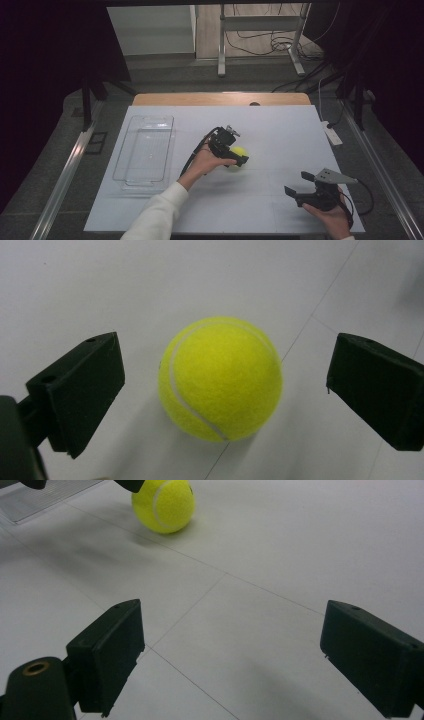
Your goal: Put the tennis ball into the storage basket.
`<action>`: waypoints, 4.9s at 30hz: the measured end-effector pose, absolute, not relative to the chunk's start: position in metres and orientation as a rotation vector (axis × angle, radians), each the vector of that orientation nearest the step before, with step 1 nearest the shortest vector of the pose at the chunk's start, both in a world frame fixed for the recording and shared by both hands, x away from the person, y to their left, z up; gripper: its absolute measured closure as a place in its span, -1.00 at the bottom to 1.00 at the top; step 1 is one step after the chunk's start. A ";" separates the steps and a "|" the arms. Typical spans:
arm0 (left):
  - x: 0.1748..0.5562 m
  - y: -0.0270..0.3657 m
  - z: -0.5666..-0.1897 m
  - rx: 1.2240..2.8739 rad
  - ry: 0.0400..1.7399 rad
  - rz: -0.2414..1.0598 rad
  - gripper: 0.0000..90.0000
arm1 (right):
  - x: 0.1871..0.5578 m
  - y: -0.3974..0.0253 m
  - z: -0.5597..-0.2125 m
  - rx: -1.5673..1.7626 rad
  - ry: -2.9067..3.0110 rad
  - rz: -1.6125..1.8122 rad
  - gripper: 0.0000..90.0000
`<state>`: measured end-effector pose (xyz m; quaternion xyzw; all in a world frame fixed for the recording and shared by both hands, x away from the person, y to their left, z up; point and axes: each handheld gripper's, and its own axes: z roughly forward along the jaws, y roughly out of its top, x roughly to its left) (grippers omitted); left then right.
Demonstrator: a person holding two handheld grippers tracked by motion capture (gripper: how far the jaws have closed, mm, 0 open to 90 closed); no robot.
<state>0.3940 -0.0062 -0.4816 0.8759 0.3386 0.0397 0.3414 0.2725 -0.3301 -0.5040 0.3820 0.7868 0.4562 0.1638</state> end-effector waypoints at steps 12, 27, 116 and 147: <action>0.397 -0.011 -0.488 2.297 0.897 0.099 -0.92 | 0.273 -0.330 -0.504 1.086 2.243 1.302 -0.76; 0.398 -0.015 -0.494 2.319 0.887 0.078 -0.68 | 0.272 -0.330 -0.504 1.090 2.242 1.302 -0.76; 0.353 0.024 -0.458 2.195 0.727 0.237 -0.41 | 0.271 -0.329 -0.504 1.098 2.222 1.292 -0.76; 0.345 0.047 -0.438 2.078 0.744 0.290 -0.41 | 0.270 -0.329 -0.503 1.093 2.214 1.297 -0.75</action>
